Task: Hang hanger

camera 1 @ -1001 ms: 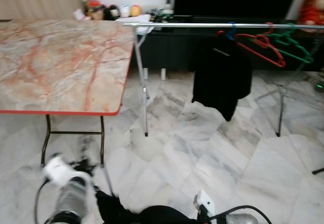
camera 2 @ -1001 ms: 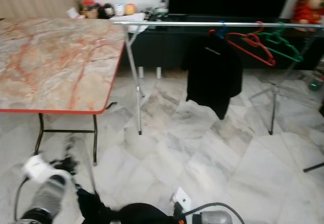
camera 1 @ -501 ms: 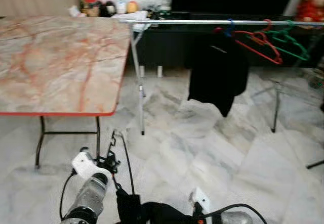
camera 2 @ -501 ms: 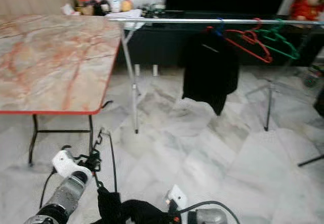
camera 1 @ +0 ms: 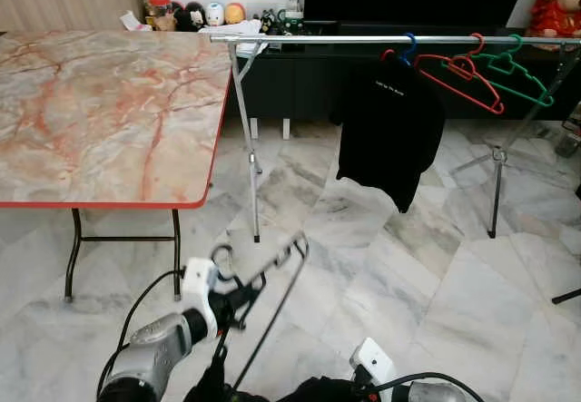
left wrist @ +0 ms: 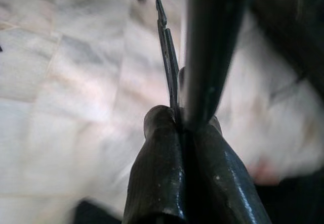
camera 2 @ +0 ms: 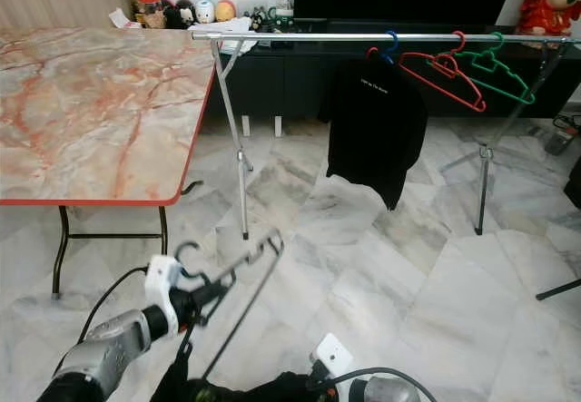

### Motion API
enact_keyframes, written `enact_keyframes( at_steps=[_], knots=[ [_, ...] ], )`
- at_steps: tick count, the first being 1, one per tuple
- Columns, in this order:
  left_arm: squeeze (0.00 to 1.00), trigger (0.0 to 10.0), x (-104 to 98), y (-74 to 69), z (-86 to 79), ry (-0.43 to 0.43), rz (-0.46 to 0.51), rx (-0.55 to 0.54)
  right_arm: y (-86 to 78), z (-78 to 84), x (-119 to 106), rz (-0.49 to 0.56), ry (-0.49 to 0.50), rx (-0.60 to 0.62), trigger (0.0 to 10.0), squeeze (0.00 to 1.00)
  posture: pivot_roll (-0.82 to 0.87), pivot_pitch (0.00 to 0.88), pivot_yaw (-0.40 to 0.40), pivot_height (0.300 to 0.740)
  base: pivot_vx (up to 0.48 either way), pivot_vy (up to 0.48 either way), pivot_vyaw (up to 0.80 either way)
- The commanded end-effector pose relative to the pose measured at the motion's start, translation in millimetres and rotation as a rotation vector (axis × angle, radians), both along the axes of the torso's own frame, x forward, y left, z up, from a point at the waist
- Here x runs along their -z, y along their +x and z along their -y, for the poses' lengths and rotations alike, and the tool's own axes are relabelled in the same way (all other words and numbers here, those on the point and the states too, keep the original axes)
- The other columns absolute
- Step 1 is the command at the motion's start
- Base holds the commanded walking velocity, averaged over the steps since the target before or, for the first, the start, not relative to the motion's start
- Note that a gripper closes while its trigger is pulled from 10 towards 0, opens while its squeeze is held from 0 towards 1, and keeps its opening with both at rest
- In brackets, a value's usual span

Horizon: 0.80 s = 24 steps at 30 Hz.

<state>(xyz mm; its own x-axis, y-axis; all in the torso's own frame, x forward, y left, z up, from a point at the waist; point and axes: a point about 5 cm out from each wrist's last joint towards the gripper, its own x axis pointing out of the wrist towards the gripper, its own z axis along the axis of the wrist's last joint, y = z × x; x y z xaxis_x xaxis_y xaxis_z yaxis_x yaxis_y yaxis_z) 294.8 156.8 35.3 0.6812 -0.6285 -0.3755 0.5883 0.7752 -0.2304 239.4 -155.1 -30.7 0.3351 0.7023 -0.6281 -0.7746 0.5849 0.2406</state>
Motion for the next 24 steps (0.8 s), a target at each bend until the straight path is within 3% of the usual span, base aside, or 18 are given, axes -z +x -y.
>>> enact_keyframes(
  at_steps=[1, 7, 15, 16, 17, 20, 21, 22, 24],
  knots=[
    [0.0, 10.0, 0, -3.3, -2.9, 0.166, 0.042, 0.102, 2.9, 5.2, 0, 0.031, -0.038, 0.036, 0.0, 0.0, 0.08, 0.078, 0.012, 0.74, 0.0, 0.0, 0.0],
    [0.0, 10.0, -2, -10.8, 7.3, 0.269, 0.055, 0.251, 7.7, 5.0, -1, 0.074, -0.071, 0.086, 0.0, 0.0, 0.08, 0.075, 0.012, 0.74, 0.0, 0.0, 0.0],
    [0.0, 10.0, -9, -8.3, 14.7, 0.237, 0.083, 0.241, 8.3, 3.3, -1, 0.069, -0.08, 0.072, 0.0, 0.0, 0.08, 0.086, 0.011, 0.74, 0.0, 0.0, 0.0],
    [0.0, 10.0, -9, -8.8, 15.4, 0.234, 0.084, 0.244, 8.4, 3.5, -1, 0.073, -0.089, 0.067, 2.7, 0.0, 0.08, 0.088, 0.011, 0.74, 0.0, 0.0, 0.0],
    [0.0, 10.0, -10, -9.5, 16.1, 0.234, 0.086, 0.244, 8.6, 3.7, -1, 0.078, -0.099, 0.064, 10.0, 0.0, 0.08, 0.09, 0.011, 0.74, 0.0, 0.0, 0.0],
    [0.0, 10.0, -11, -8.9, 15.5, 0.244, 0.092, 0.235, 8.9, 3.9, -1, 0.081, -0.096, 0.076, 10.0, 0.0, 0.08, 0.092, 0.012, 0.74, 0.0, 0.0, 0.0],
    [0.0, 10.0, -11, -8.5, 15.3, 0.244, 0.093, 0.229, 8.8, 3.6, -1, 0.08, -0.093, 0.076, 10.0, 0.16, 0.08, 0.093, 0.012, 0.74, 0.0, 0.0, 0.0],
    [0.0, 10.0, -11, -7.9, 15.1, 0.242, 0.094, 0.224, 8.8, 3.4, -1, 0.08, -0.091, 0.074, 10.0, 0.59, 0.08, 0.093, 0.012, 0.74, 0.0, 0.0, 0.0],
    [0.0, 10.0, -11, -7.9, 15.1, 0.242, 0.094, 0.224, 8.8, 3.4, -1, 0.08, -0.091, 0.074, 10.0, 0.59, 0.08, 0.093, 0.012, 0.74, 0.0, 0.0, 0.0]
  ],
)
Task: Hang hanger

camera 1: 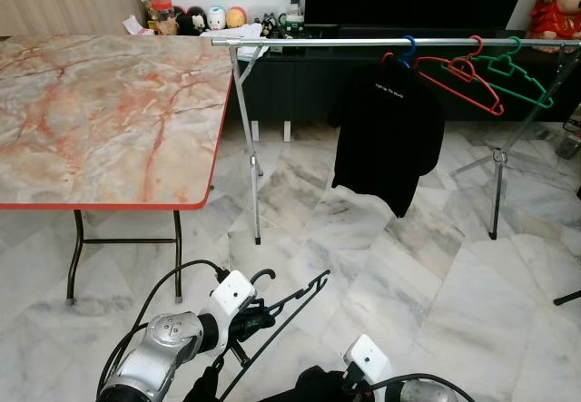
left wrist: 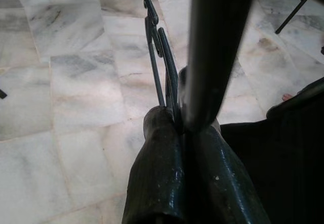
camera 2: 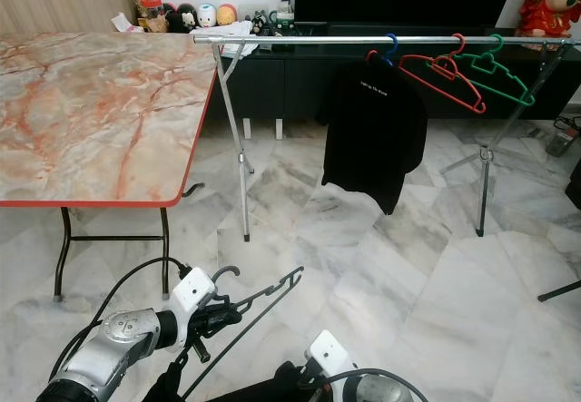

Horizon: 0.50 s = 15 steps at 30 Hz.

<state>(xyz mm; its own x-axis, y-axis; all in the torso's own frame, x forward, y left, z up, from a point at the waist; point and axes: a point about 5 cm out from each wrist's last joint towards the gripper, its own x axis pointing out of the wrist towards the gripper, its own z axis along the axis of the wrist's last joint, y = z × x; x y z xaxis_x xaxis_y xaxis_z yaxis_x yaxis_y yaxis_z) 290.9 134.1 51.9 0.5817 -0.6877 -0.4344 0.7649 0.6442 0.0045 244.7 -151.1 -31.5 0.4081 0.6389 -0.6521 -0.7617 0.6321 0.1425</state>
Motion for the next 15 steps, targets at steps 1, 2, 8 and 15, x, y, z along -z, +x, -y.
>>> enact_keyframes(
  at_steps=[1, 2, 8, 15],
  knots=[
    [0.0, 10.0, 5, -2.9, -8.0, 0.033, -0.022, -0.019, 3.6, 7.2, -2, 0.013, -0.016, 0.027, 10.0, 1.0, 0.08, 0.093, 0.012, 0.74, 0.0, 0.0, 0.0],
    [0.0, 10.0, 4, -2.1, -8.6, 0.035, -0.017, -0.026, 3.9, 7.4, -3, 0.019, -0.025, 0.021, 10.0, 1.0, 0.08, 0.095, 0.012, 0.74, 0.0, 0.0, 0.0],
    [0.0, 10.0, 3, -0.6, -11.6, 0.038, -0.017, -0.056, 4.1, 9.9, -2, 0.026, -0.067, 0.017, 10.0, 1.0, 0.08, 0.094, 0.012, 0.74, 0.0, 0.0, 0.0],
    [0.0, 10.0, 0, 7.6, -14.5, 0.028, 0.02, -0.145, 7.7, 12.0, -3, 0.055, -0.069, 0.074, 10.0, 1.0, 0.07, 0.097, 0.013, 0.74, 0.0, 0.0, 0.0]
  ],
)
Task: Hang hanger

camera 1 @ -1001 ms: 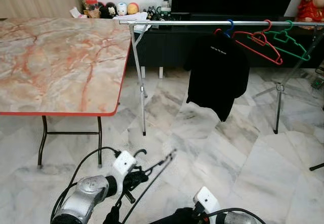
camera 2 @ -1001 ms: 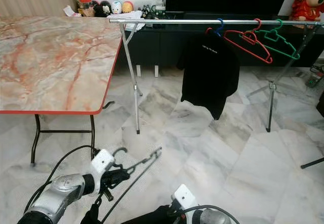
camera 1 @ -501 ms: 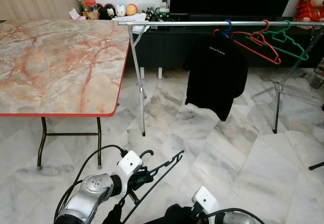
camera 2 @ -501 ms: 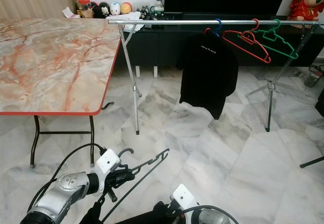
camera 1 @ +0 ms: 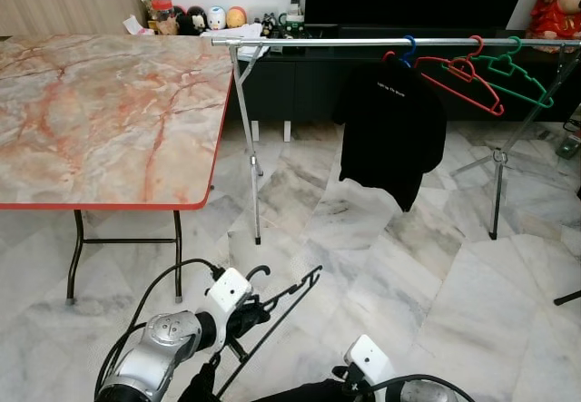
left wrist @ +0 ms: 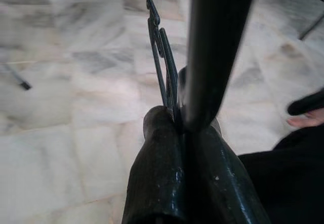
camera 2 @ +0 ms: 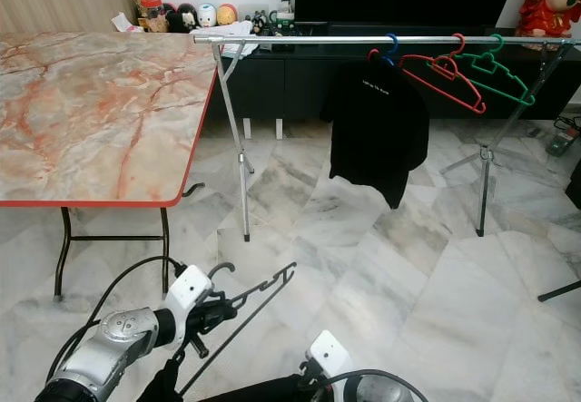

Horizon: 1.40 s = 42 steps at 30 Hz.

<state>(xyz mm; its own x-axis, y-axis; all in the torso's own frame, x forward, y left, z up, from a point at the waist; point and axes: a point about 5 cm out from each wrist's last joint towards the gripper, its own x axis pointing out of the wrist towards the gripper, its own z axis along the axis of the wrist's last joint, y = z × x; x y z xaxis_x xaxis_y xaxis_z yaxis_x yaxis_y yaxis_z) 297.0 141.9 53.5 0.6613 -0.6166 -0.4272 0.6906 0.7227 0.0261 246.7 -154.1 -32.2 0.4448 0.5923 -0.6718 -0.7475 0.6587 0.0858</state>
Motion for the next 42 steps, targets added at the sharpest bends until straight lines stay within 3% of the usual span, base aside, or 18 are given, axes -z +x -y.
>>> enact_keyframes(
  at_steps=[1, 2, 3, 10, 11, 12, 13, 17, 22, 25, 28, 30, 36, 42],
  knots=[
    [0.0, 10.0, 1, 2.7, -7.0, 0.016, 0.005, -0.049, 7.6, 8.9, -5, 0.035, -0.01, 0.061, 10.0, 0.95, 0.07, 0.097, 0.013, 0.74, 0.0, 0.0, 0.0],
    [0.0, 10.0, 0, 4.1, -7.6, 0.014, 0.011, -0.063, 10.1, 8.8, -7, 0.045, 0.0, 0.08, 10.0, 0.58, 0.07, 0.097, 0.013, 0.74, 0.0, 0.0, 0.0],
    [0.0, 10.0, 0, 5.7, -8.3, 0.011, 0.016, -0.082, 13.8, 8.6, -10, 0.061, 0.019, 0.111, 10.0, 0.0, 0.08, 0.097, 0.013, 0.74, 0.0, 0.0, 0.0],
    [0.0, 10.0, -1, 4.7, -5.2, 0.001, 0.008, -0.06, 29.2, 6.4, -23, 0.097, 0.117, 0.205, 10.0, 0.0, 0.08, 0.097, 0.014, 0.74, 0.0, 0.0, 0.0],
    [0.0, 10.0, 0, 4.6, -5.0, 0.001, 0.006, -0.062, 30.1, 5.7, -24, 0.092, 0.132, 0.208, 10.0, 0.51, 0.08, 0.097, 0.014, 0.74, 0.0, 0.0, 0.0],
    [0.0, 10.0, 0, 4.5, -5.0, 0.001, 0.005, -0.065, 30.7, 5.2, -25, 0.088, 0.143, 0.208, 10.0, 0.51, 0.08, 0.097, 0.014, 0.74, 0.0, 0.0, 0.0],
    [0.0, 10.0, 1, 3.6, -3.9, -0.005, -0.002, -0.059, 30.7, 4.1, -25, 0.074, 0.156, 0.205, 10.0, 1.0, 0.08, 0.098, 0.013, 0.74, 0.0, 0.0, 0.0],
    [0.0, 10.0, 2, 1.0, -1.2, -0.013, -0.014, -0.036, 25.6, 1.5, -21, 0.028, 0.155, 0.164, 10.0, 1.0, 0.08, 0.099, 0.013, 0.74, 0.0, 0.0, 0.0],
    [0.0, 10.0, 4, -0.5, 0.0, -0.016, -0.022, -0.025, 15.5, -2.9, -14, -0.107, 0.22, 0.132, 10.0, 1.0, 0.07, 0.101, 0.014, 0.74, 0.0, 0.0, 0.0],
    [0.0, 10.0, 4, -1.9, 1.8, -0.017, -0.029, -0.011, 2.8, -8.5, -11, -0.178, 0.265, -0.015, 10.0, 1.0, 0.07, 0.101, 0.014, 0.74, 0.0, 0.0, 0.0],
    [0.0, 10.0, 5, -3.1, 3.7, -0.024, -0.033, -0.001, -1.1, -10.6, -12, -0.209, 0.32, -0.053, 10.0, 1.0, 0.07, 0.101, 0.013, 0.74, 0.0, 0.0, 0.0],
    [0.0, 10.0, 5, -3.6, 5.0, -0.029, -0.035, 0.004, -0.9, -13.3, -15, -0.216, 0.401, -0.042, 10.0, 1.0, 0.07, 0.101, 0.013, 0.74, 0.0, 0.0, 0.0],
    [0.0, 10.0, 5, -3.9, 5.2, -0.033, -0.036, 0.005, -1.1, -14.2, -17, -0.236, 0.487, -0.018, 10.0, 1.0, 0.07, 0.1, 0.014, 0.74, 0.0, 0.0, 0.0],
    [0.0, 10.0, 4, -4.2, 4.4, -0.033, -0.039, 0.01, 0.1, -17.9, -22, -0.26, 0.691, 0.075, 10.0, 1.0, 0.08, 0.099, 0.014, 0.74, 0.0, 0.0, 0.0]
  ],
)
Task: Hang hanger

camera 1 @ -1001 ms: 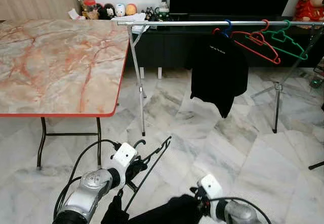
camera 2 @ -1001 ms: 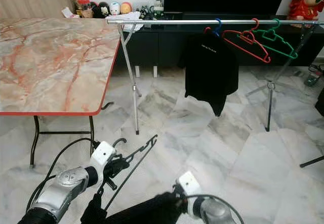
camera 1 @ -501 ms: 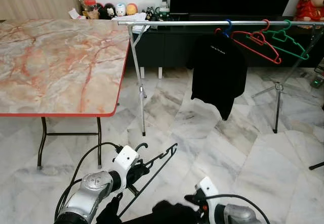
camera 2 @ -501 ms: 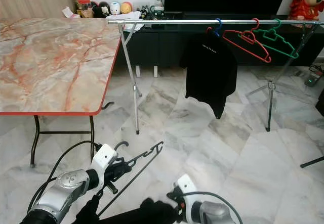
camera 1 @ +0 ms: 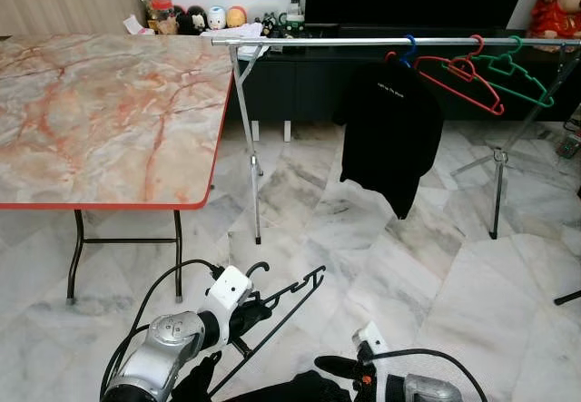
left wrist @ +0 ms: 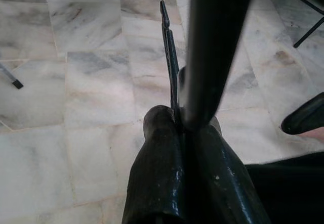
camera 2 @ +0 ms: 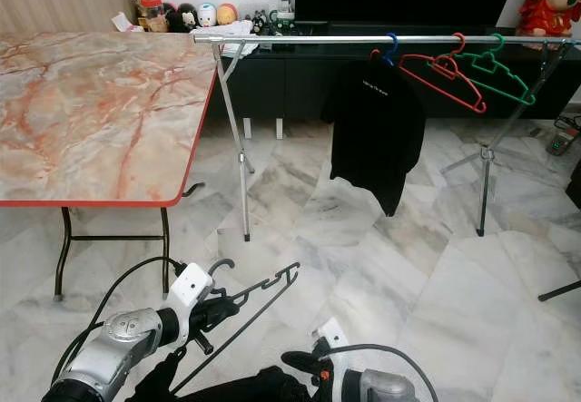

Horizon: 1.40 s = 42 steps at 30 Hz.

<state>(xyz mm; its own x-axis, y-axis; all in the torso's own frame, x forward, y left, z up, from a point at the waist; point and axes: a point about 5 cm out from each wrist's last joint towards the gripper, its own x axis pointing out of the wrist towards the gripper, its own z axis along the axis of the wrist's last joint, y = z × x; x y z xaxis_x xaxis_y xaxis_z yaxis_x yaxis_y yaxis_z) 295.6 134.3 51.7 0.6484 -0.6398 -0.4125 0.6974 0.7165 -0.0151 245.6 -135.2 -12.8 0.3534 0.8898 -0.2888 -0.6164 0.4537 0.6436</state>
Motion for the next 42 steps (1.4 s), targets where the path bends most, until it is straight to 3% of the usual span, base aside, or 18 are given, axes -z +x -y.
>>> enact_keyframes(
  at_steps=[1, 2, 3, 4, 5, 7, 15, 16, 20, 21, 24, 28, 29, 30, 31, 35, 39, 42],
  knots=[
    [0.0, 10.0, 3, -3.0, -3.4, 0.006, -0.025, 0.004, 0.2, 0.9, -2, -0.013, 0.049, 0.02, 10.0, 1.0, 0.08, 0.097, 0.014, 0.74, 0.0, 0.0, 0.0],
    [0.0, 10.0, 2, -3.3, -3.5, 0.005, -0.027, 0.006, -0.7, 0.9, -1, -0.02, 0.048, 0.012, 10.0, 1.0, 0.08, 0.097, 0.014, 0.74, 0.0, 0.0, 0.0],
    [0.0, 10.0, 2, -3.5, -3.7, 0.006, -0.028, 0.009, -5.1, 2.5, 5, -0.026, -0.042, -0.03, 10.0, 1.0, 0.08, 0.097, 0.014, 0.74, 0.0, 0.0, 0.0],
    [0.0, 10.0, 2, -3.6, -3.9, 0.008, -0.028, 0.012, -14.4, 6.4, 16, -0.03, -0.215, -0.12, 10.0, 1.0, 0.08, 0.098, 0.015, 0.74, 0.0, 0.0, 0.0],
    [0.0, 10.0, 2, -3.6, -3.9, 0.008, -0.029, 0.012, -18.6, 8.2, 20, -0.029, -0.285, -0.161, 10.0, 1.0, 0.08, 0.098, 0.015, 0.74, 0.0, 0.0, 0.0],
    [0.0, 10.0, 2, -3.7, -3.7, 0.008, -0.03, 0.015, -27.1, 10.8, 26, -0.043, -0.335, -0.228, 10.0, 1.0, 0.07, 0.094, 0.015, 0.74, 0.0, 0.0, 0.0],
    [0.0, 10.0, 3, -4.8, -1.6, 0.0, -0.037, 0.028, -21.9, 12.8, 22, -0.023, -0.258, -0.133, 10.0, 1.0, 0.07, 0.088, 0.015, 0.74, 0.0, 0.0, 0.0],
    [0.0, 10.0, 3, -5.0, -1.3, -0.001, -0.039, 0.03, -14.2, 10.4, 15, -0.027, -0.138, -0.029, 10.0, 1.0, 0.07, 0.086, 0.013, 0.74, 0.0, 0.0, 0.0],
    [0.0, 10.0, 3, -5.0, -1.6, -0.001, -0.04, 0.031, -1.3, 11.2, 4, 0.004, -0.01, 0.105, 10.0, 0.97, 0.07, 0.085, 0.013, 0.74, 0.0, 0.0, 0.0],
    [0.0, 10.0, 3, -5.1, -2.1, 0.0, -0.04, 0.031, 3.1, 11.7, 0, -0.003, 0.062, 0.148, 10.0, 0.0, 0.07, 0.085, 0.014, 0.74, 0.0, 0.0, 0.0],
    [0.0, 10.0, 3, -5.2, -3.2, 0.005, -0.043, 0.03, 9.3, 12.4, -9, 0.005, 0.184, 0.191, 10.0, 0.0, 0.07, 0.09, 0.012, 0.74, 0.0, 0.0, 0.0],
    [0.0, 10.0, 4, -6.3, -4.5, 0.014, -0.053, 0.038, 4.6, 14.7, 0, 0.052, -0.015, 0.15, 10.0, 0.0, 0.07, 0.09, 0.012, 0.74, 0.0, 0.0, 0.0],
    [0.0, 10.0, 4, -6.3, -4.5, 0.014, -0.053, 0.038, 4.6, 14.7, 0, 0.052, -0.015, 0.15, 10.0, 0.0, 0.07, 0.09, 0.012, 0.74, 0.0, 0.0, 0.0],
    [0.0, 10.0, 8, -8.9, -7.5, 0.082, -0.067, 0.072, 2.6, 15.5, 1, 0.091, -0.075, 0.099, 10.0, 0.0, 0.07, 0.097, 0.013, 0.74, 0.0, 0.0, 0.0],
    [0.0, 10.0, 8, -8.9, -7.5, 0.082, -0.067, 0.072, 2.6, 15.5, 1, 0.091, -0.075, 0.099, 10.0, 0.0, 0.07, 0.097, 0.013, 0.74, 0.0, 0.0, 0.0],
    [0.0, 10.0, 14, -16.4, -16.0, 0.227, -0.105, 0.185, 17.6, 21.8, -20, 0.188, -0.026, 0.064, 10.0, 0.0, 0.06, 0.102, 0.019, 0.74, 0.0, 0.0, 0.0],
    [0.0, 10.0, 14, -18.8, -21.4, 0.362, -0.117, 0.287, 38.1, 30.4, -46, 0.306, -0.057, 0.029, 10.0, 0.0, 0.06, 0.102, 0.021, 0.74, 0.0, 0.0, 0.0],
    [0.0, 10.0, 11, -18.7, -18.6, 0.348, -0.119, 0.308, 43.7, 31.0, -56, 0.343, -0.054, 0.003, 10.0, 0.0, 0.06, 0.101, 0.022, 0.74, 0.0, 0.0, 0.0]
  ],
)
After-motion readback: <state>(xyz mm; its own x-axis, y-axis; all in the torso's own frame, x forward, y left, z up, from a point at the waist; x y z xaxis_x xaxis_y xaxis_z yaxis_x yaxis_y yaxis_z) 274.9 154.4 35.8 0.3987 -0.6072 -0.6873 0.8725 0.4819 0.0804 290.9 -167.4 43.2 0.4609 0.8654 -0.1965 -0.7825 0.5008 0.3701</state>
